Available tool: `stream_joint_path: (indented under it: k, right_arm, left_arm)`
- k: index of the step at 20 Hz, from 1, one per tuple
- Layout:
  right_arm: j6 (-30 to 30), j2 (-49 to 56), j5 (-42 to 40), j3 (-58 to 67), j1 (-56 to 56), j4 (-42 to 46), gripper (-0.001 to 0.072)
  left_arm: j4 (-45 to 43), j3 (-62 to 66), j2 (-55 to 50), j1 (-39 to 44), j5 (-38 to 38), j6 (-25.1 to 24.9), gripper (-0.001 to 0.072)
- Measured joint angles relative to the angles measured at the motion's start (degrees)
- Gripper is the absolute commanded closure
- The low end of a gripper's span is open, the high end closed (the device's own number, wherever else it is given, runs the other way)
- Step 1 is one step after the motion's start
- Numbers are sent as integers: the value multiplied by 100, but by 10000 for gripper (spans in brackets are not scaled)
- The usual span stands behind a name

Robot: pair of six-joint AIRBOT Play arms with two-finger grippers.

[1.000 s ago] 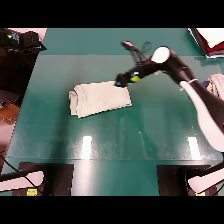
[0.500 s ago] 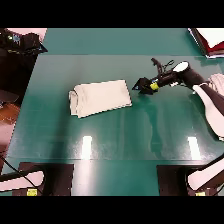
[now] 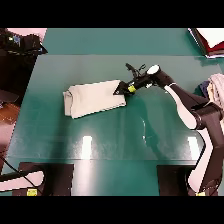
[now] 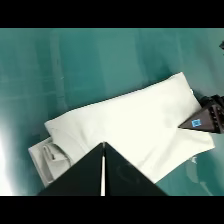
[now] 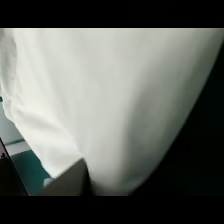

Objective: Fold the shirts.

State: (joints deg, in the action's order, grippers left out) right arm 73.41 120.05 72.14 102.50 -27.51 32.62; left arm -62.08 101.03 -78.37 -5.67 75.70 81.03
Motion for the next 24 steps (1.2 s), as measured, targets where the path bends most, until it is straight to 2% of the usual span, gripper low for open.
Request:
stream_joint_path:
  k: [5,8,11,14,19,24]
  right_arm:
    - [-39,-98,44,522,63,-7,698]
    - [203,-599,-79,627,540,638,698]
    - [723,-1250,-101,667,1375,1633,698]
    - [1062,-1843,-142,680,2446,2269,698]
    - [1412,-2337,-378,684,4098,2629,698]
    - [1488,-2420,-608,752,5136,2677,699]
  left_arm:
    - [72,0,0,7,197,-4,679]
    - [122,0,0,168,299,-11,679]
    - [155,0,0,546,321,-33,679]
    - [160,0,0,1019,177,-42,679]
    - [175,0,0,1738,-212,-48,679]
    - [214,0,0,2216,-330,-46,679]
